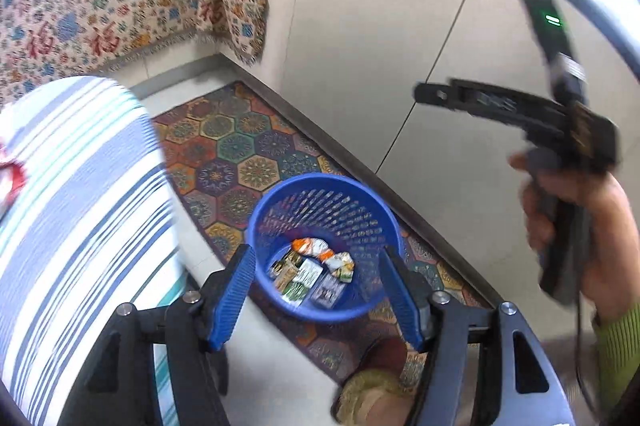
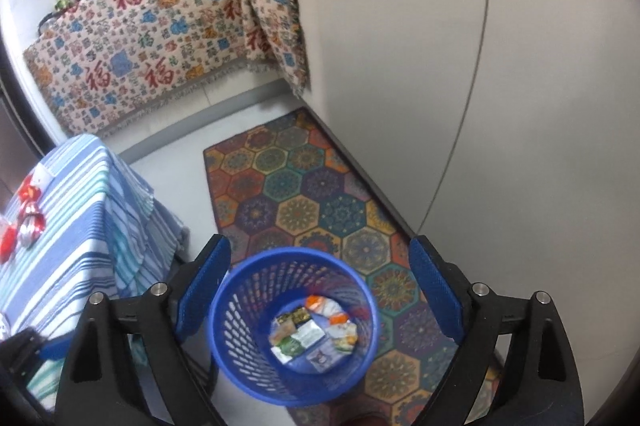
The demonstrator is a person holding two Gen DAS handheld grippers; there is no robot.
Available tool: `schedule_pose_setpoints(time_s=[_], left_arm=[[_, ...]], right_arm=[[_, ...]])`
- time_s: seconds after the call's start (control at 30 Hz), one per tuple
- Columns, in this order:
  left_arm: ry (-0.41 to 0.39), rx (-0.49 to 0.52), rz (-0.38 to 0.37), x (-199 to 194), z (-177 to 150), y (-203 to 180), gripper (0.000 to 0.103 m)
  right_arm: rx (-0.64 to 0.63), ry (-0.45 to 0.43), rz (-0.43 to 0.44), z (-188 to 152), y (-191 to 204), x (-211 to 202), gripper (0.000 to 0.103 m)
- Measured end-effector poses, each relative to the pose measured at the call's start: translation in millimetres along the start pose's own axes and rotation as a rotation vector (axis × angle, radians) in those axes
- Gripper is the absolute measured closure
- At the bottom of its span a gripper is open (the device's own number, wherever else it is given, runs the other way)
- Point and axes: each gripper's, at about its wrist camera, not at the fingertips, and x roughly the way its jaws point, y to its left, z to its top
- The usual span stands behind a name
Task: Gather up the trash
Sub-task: 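Move both tools back over the table toward the remaining trash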
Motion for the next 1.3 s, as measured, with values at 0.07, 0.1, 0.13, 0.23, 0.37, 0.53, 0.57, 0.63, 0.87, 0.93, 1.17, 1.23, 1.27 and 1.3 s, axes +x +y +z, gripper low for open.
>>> schedule_pose_setpoints(time_s=[0.07, 0.1, 0.13, 0.23, 0.37, 0.53, 0.57, 0.63, 0.87, 0.93, 1.17, 1.23, 1.27, 1.3], left_arm=[[-0.012, -0.009, 0.015, -27.7, -21.7, 8.5, 0.038], [-0.017, -0.018, 0.016, -40.6, -32.9, 13.7, 0.038], [-0.02, -0.028, 0.015, -51.7, -43.6, 19.2, 0.038], [-0.017, -0.042, 0.046, -83.7, -73.6, 36.2, 0.038], [-0.031, -0.085, 0.13, -124.6, -114.1, 70.0, 0.038], [-0.068, -0.159, 0.256, -177.0, -151.5, 120.1, 0.038], [-0.077, -0.176, 0.288, -186.7, -158.4, 131.9, 0.038], [-0.083, -0.207, 0.334, -197.3, -169.7, 149.8, 0.038], [-0.02, -0.286, 0.364, -195.3, -189.2, 202.1, 0.038], [-0.021, -0.27, 0.392, -190.1, -185.7, 200.9, 0.037], [-0.012, -0.301, 0.404, -168.2, -149.9, 224.7, 0.035], [-0.025, -0.36, 0.416, -167.4, -144.5, 242.2, 0.034], [-0.032, -0.387, 0.429, -168.9, -142.9, 250.8, 0.035], [-0.033, -0.41, 0.452, -170.5, -142.0, 260.2, 0.035]], right_arm=[[-0.031, -0.025, 0.012, -2.4, 16.9, -8.3, 0.011], [-0.047, -0.035, 0.021, -3.8, 26.4, -12.1, 0.011], [-0.066, -0.044, 0.035, -5.6, 36.8, -15.8, 0.011], [-0.126, -0.06, 0.109, -13.5, 78.7, -25.3, 0.011], [-0.249, -0.037, 0.253, -34.9, 155.1, -32.8, 0.011], [-0.46, 0.075, 0.416, -87.1, 256.3, -35.4, 0.011], [-0.503, 0.092, 0.435, -96.4, 272.3, -35.9, 0.011], [-0.583, 0.105, 0.45, -111.4, 296.3, -36.7, 0.011], [-0.668, 0.116, 0.454, -131.1, 335.4, -35.3, 0.011], [-0.665, 0.11, 0.45, -132.0, 338.5, -34.5, 0.011], [-0.657, 0.12, 0.426, -134.0, 331.2, -28.6, 0.011], [-0.661, 0.119, 0.422, -133.9, 327.6, -28.5, 0.011], [-0.666, 0.118, 0.419, -134.3, 326.3, -28.5, 0.011], [-0.671, 0.119, 0.418, -134.6, 325.6, -28.2, 0.011]])
